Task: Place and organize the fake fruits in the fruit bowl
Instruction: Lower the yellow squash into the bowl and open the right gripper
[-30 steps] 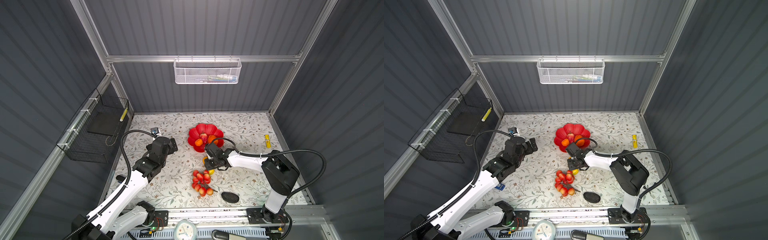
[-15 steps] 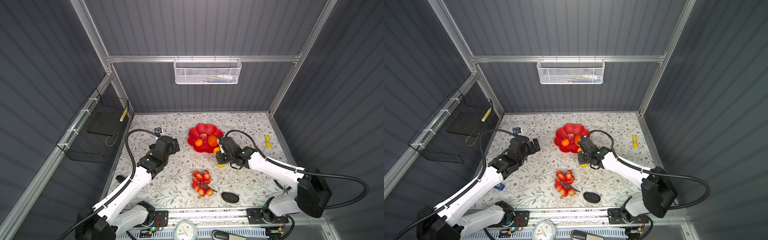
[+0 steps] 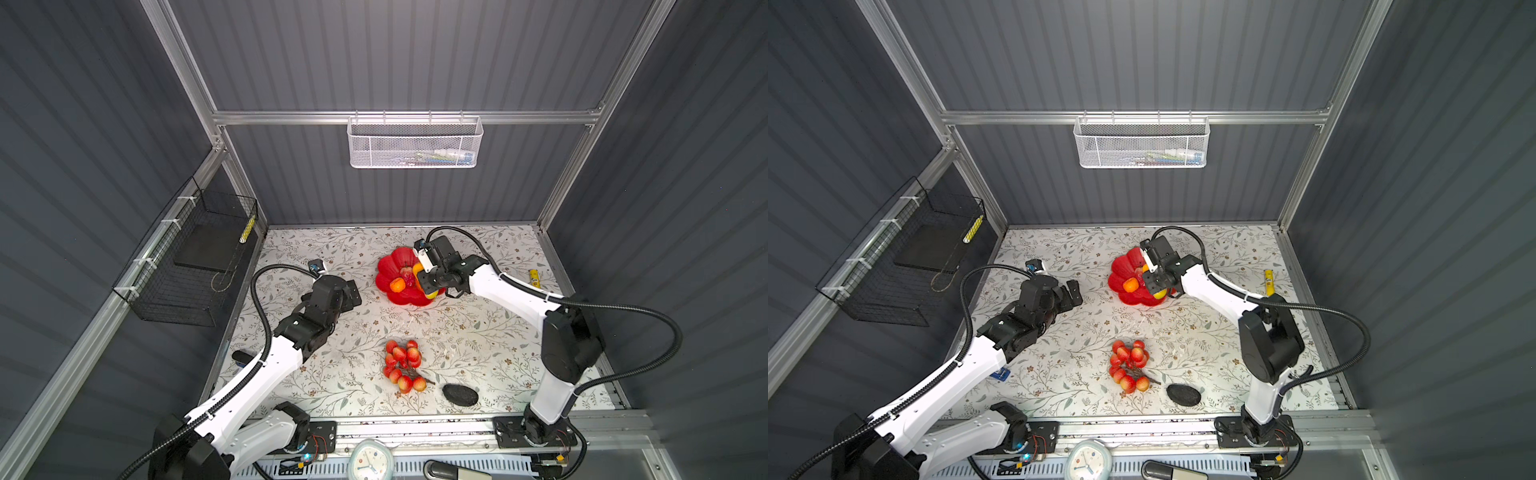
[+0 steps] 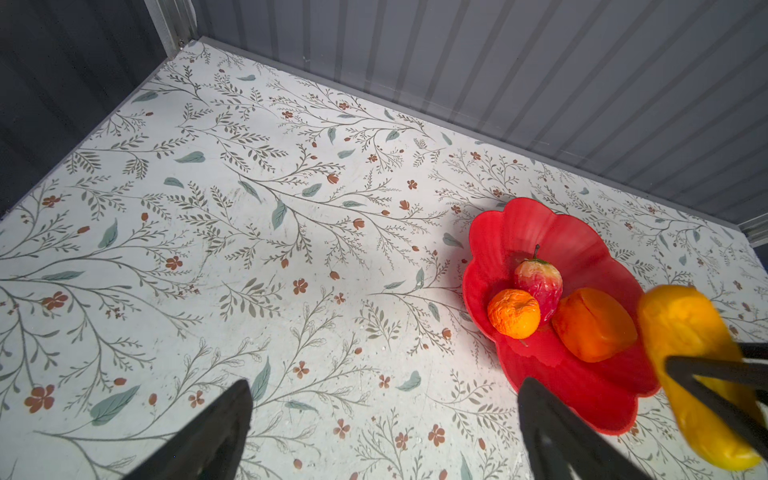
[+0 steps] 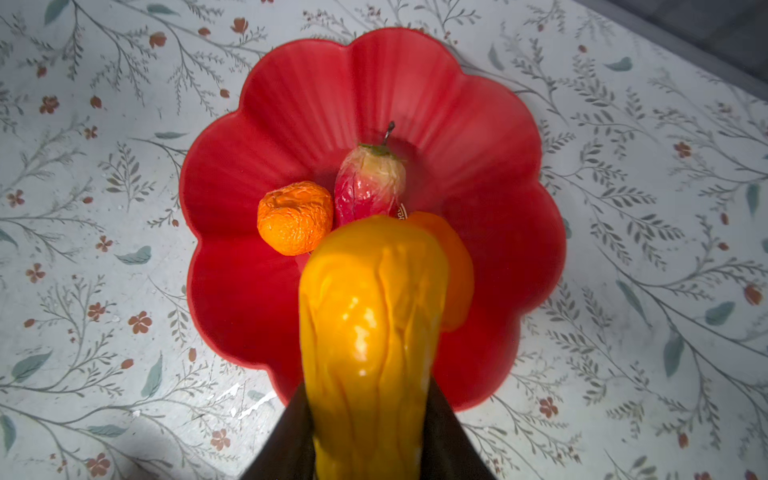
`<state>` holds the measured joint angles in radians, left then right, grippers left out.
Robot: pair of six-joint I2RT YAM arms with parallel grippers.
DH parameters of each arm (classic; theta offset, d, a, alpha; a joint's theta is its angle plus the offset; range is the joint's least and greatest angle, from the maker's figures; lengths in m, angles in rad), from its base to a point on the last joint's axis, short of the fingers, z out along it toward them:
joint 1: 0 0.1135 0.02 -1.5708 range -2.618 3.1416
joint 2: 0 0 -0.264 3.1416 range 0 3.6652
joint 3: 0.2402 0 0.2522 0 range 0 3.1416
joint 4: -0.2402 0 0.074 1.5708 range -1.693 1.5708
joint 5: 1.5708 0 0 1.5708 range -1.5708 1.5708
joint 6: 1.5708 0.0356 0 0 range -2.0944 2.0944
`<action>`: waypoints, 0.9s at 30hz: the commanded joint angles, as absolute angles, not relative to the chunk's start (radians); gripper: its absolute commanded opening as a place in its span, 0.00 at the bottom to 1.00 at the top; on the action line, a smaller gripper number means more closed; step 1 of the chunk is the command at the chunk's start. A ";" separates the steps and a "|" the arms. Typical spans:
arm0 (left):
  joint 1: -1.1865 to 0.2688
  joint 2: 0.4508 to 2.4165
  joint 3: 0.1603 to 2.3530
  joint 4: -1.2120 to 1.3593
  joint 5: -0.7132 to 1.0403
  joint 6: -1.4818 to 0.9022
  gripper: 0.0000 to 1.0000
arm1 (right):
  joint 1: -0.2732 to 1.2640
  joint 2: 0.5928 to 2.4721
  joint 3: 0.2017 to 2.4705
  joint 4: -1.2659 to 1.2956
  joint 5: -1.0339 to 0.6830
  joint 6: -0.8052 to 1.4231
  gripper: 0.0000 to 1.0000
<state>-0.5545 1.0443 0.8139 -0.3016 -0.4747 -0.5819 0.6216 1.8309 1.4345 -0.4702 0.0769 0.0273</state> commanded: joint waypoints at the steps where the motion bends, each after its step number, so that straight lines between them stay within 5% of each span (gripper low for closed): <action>1: -0.546 1.014 0.808 -0.320 -0.475 -0.597 1.00 | 0.624 1.890 1.487 -0.495 0.027 -0.050 0.29; 8: -0.546 1.004 0.809 -0.319 -0.474 -0.599 1.00 | 0.624 1.986 1.546 -0.515 0.003 -0.082 0.36; 18: -0.546 0.982 0.816 -0.295 -0.445 -0.567 1.00 | 0.609 1.976 1.579 -0.516 0.004 -0.044 0.71; 27: -0.547 1.045 0.894 -0.259 -0.086 -0.381 0.98 | 0.432 1.542 1.249 -0.282 -0.154 0.323 0.88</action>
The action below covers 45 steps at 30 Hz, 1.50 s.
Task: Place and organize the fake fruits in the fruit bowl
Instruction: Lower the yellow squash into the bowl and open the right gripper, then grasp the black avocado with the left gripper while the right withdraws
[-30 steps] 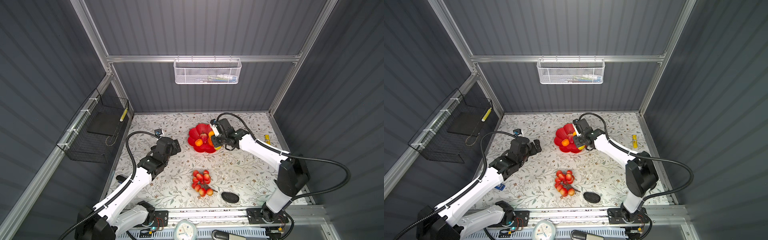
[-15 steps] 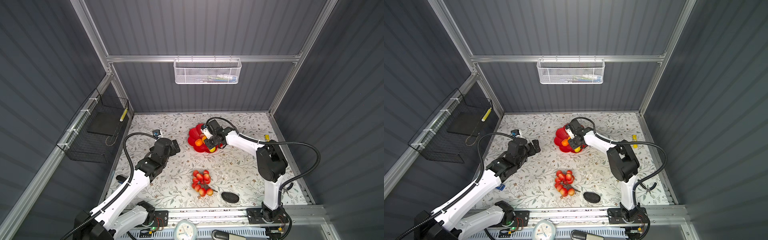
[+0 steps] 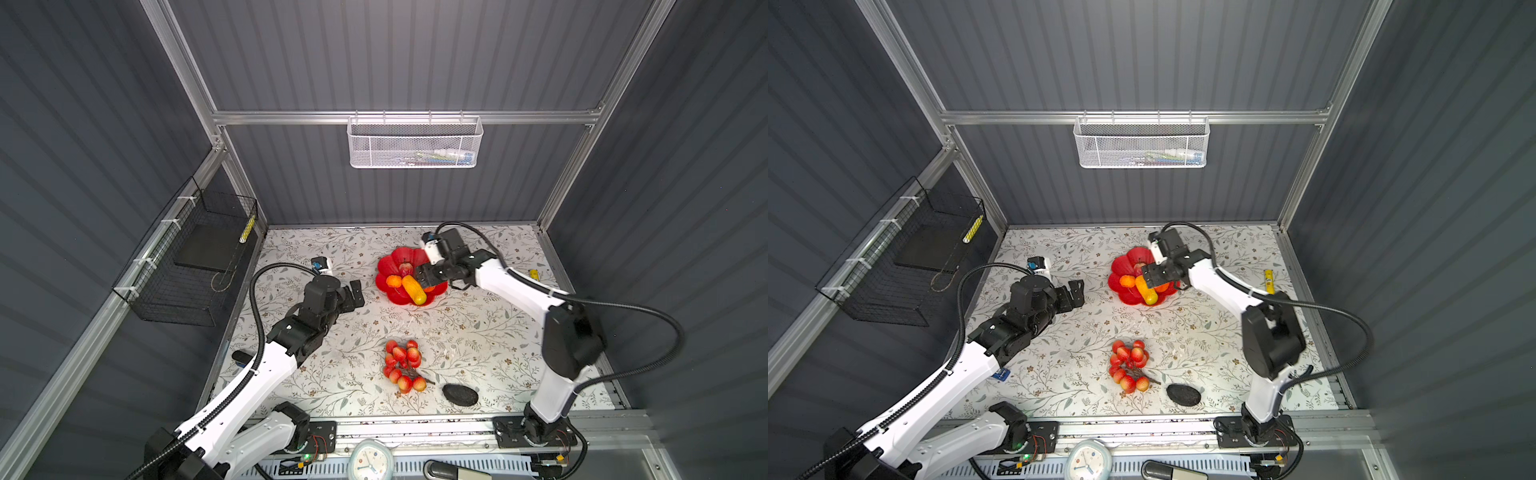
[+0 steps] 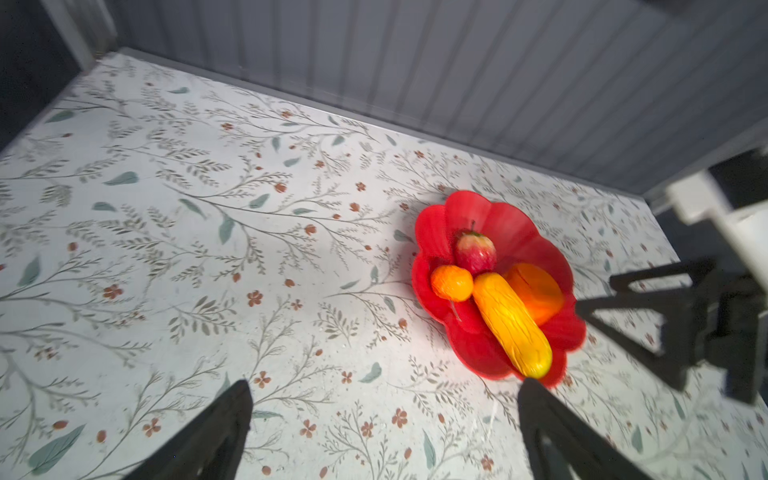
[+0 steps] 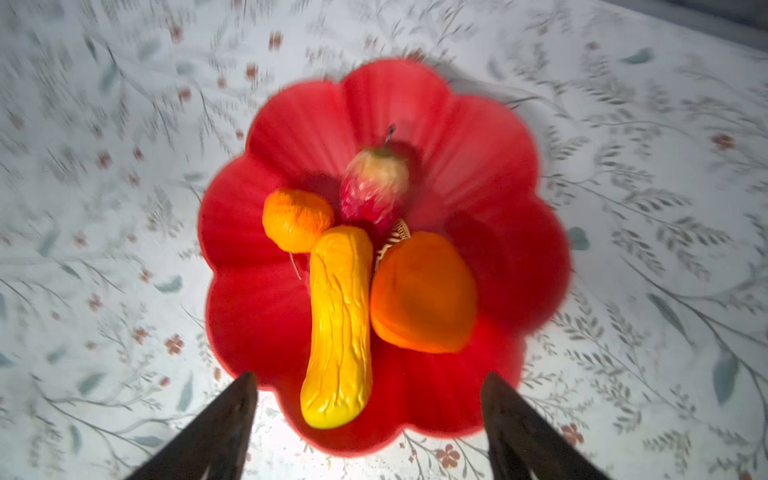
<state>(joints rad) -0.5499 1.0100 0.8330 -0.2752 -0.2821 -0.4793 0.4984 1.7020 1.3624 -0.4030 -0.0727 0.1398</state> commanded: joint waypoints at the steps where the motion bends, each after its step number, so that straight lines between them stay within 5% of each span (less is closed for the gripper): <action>1: -0.547 1.067 0.906 -0.263 -0.032 -0.365 0.96 | 0.405 1.484 1.184 -0.242 -0.166 0.362 0.89; 11: -0.891 1.300 1.033 -0.359 0.143 -0.111 0.90 | 0.103 1.089 0.758 -0.114 -0.254 0.605 0.98; 24: -1.343 1.633 1.198 -0.464 0.094 0.015 0.91 | -0.053 1.085 0.667 -0.084 -0.385 0.683 0.99; 37: -1.416 1.875 1.253 -0.414 0.027 -0.008 0.93 | -0.061 1.008 0.609 -0.088 -0.393 0.699 0.99; 45: -1.415 1.943 1.277 -0.401 -0.019 -0.037 0.68 | -0.063 0.999 0.601 -0.081 -0.399 0.704 0.99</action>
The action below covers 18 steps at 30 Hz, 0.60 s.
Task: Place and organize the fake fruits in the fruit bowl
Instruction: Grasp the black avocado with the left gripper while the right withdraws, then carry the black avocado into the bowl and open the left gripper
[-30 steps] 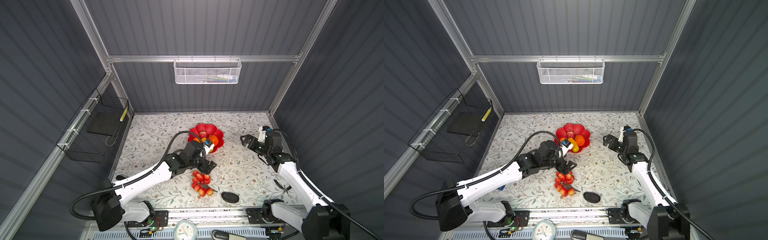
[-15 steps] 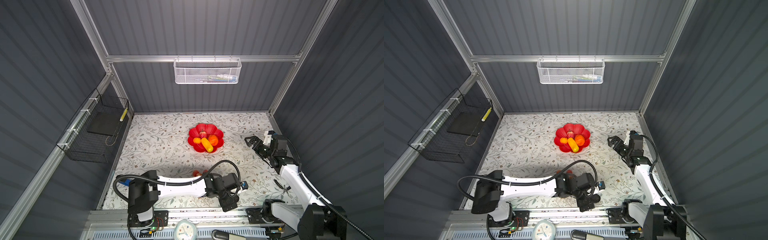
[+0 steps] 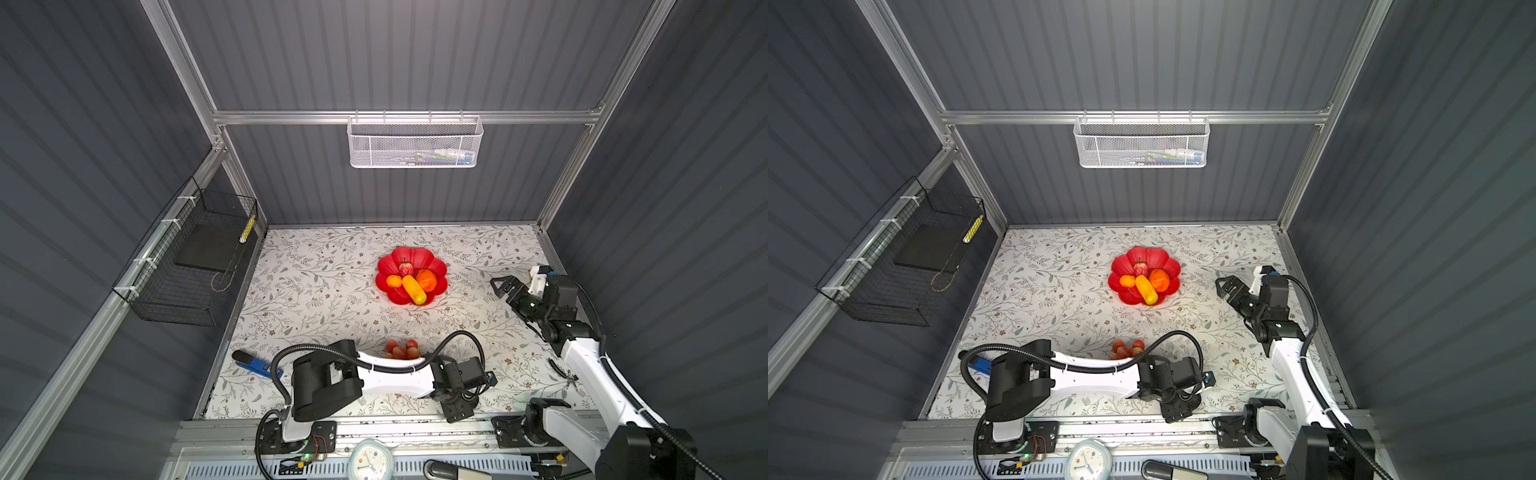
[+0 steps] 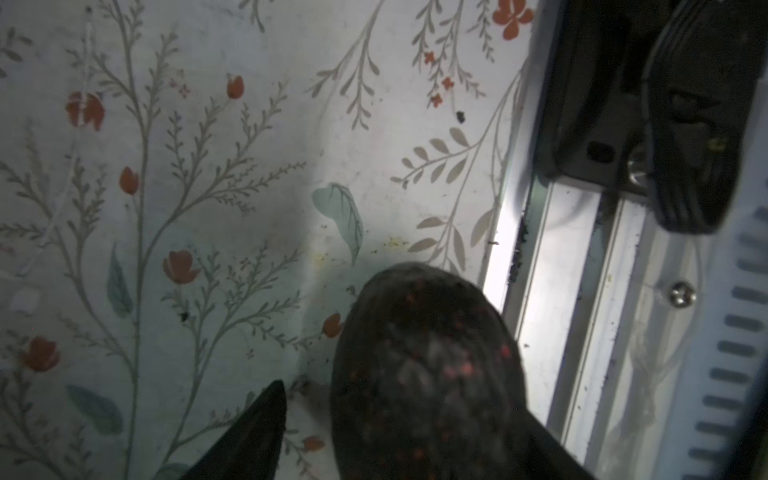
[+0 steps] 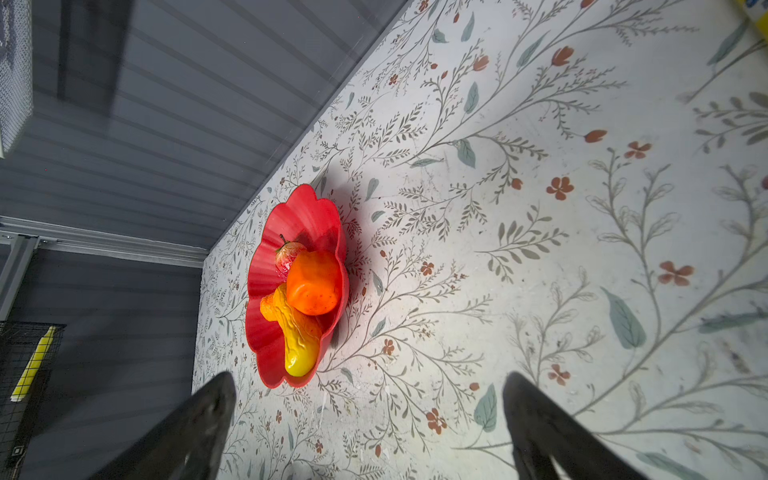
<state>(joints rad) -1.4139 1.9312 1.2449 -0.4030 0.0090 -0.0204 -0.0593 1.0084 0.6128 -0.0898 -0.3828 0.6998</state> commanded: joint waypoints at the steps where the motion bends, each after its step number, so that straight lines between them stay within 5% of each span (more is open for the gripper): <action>1: -1.414 1.944 1.278 -0.397 -0.029 -0.045 0.63 | -0.063 0.999 0.601 -0.081 -0.398 0.704 0.99; 11: -1.354 1.829 1.235 -0.380 -0.094 -0.101 0.29 | -0.066 1.022 0.604 -0.060 -0.400 0.706 0.99; 18: -1.173 1.612 1.167 -0.321 -0.085 -0.105 0.29 | -0.067 1.042 0.618 -0.061 -0.403 0.702 0.99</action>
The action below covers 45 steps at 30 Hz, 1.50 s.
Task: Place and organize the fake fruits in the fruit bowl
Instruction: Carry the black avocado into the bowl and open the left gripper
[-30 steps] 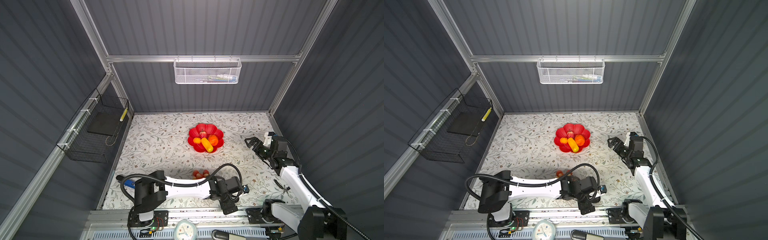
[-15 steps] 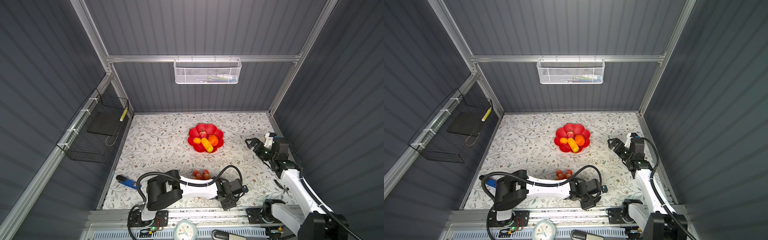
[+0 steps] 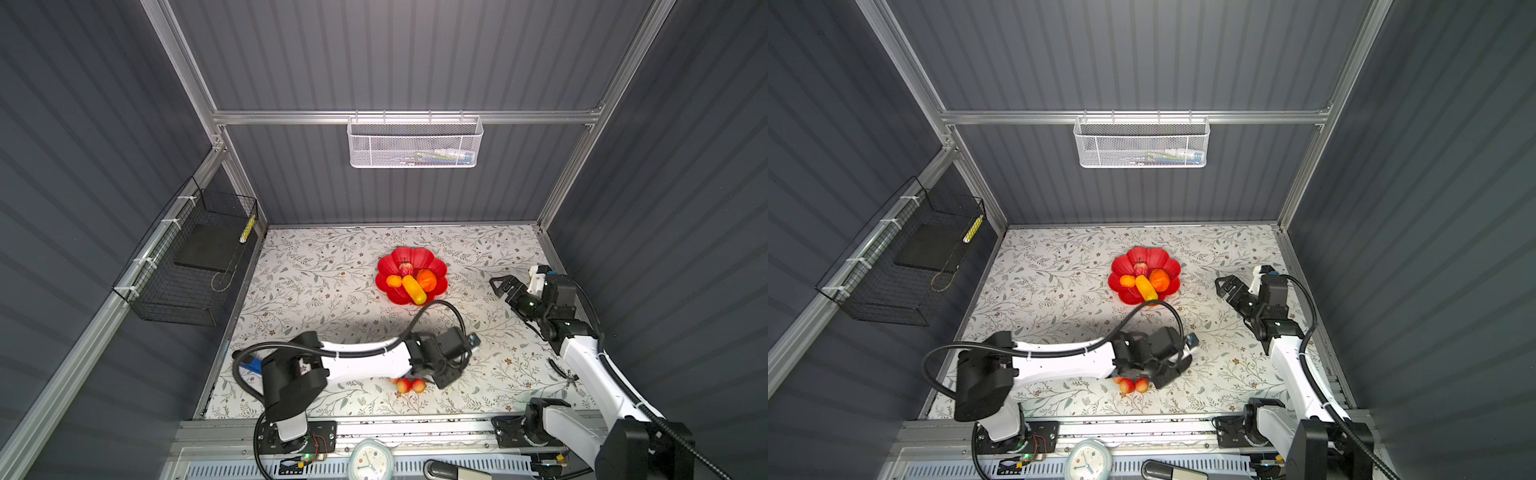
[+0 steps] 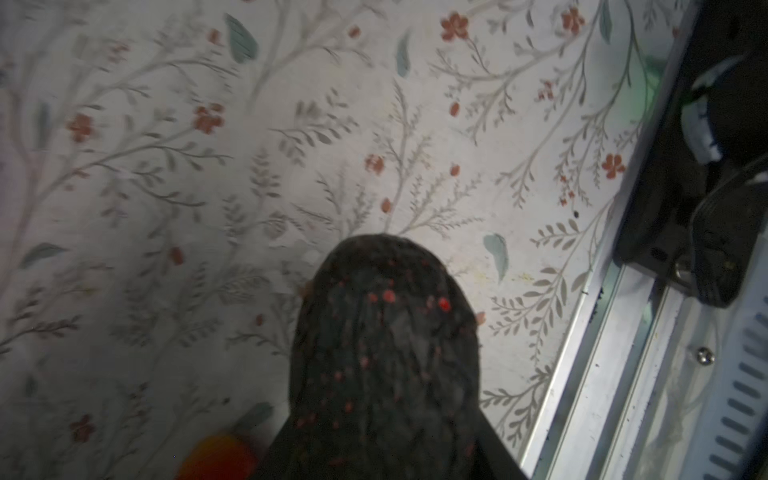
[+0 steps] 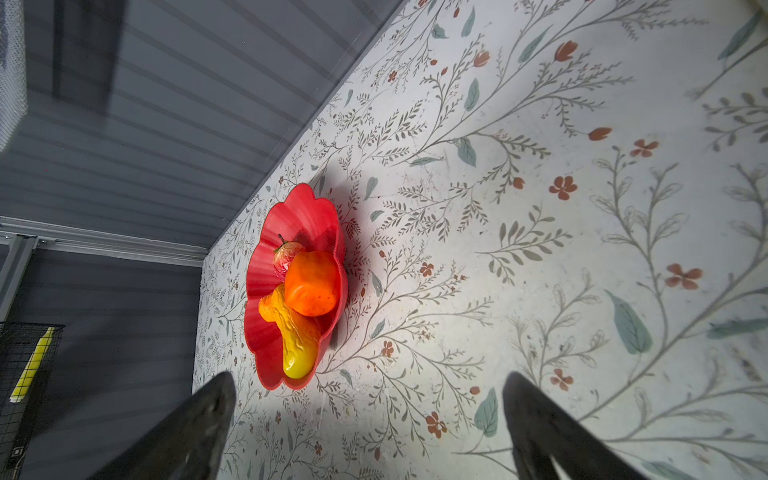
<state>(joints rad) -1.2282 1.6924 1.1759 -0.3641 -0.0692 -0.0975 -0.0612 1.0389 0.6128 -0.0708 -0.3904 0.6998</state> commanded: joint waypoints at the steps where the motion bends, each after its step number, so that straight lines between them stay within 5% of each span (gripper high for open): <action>1: -1.148 1.596 1.171 -0.315 -0.082 -0.100 0.29 | -0.069 1.042 0.618 -0.060 -0.401 0.703 0.99; 10: -0.895 1.653 1.302 -0.299 -0.058 -0.084 0.29 | -0.069 1.046 0.609 -0.053 -0.413 0.708 0.99; 26: -0.576 2.062 1.718 -0.366 -0.003 -0.141 0.29 | -0.069 1.017 0.586 -0.075 -0.413 0.683 0.99; 37: -0.518 2.217 1.833 -0.418 0.005 -0.133 0.29 | -0.070 1.029 0.590 -0.074 -0.419 0.681 0.99; 40: -0.518 2.235 1.832 -0.412 0.011 -0.142 0.34 | -0.069 1.033 0.596 -0.078 -0.420 0.678 0.99; 45: -0.518 2.240 1.820 -0.401 0.029 -0.161 0.58 | -0.069 1.028 0.605 -0.097 -0.407 0.665 0.99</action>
<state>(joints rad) -0.5152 2.2345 1.7985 -0.3985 0.0029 -0.1379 -0.0650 1.0298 0.5949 -0.0772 -0.4042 0.6884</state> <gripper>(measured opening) 0.554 0.989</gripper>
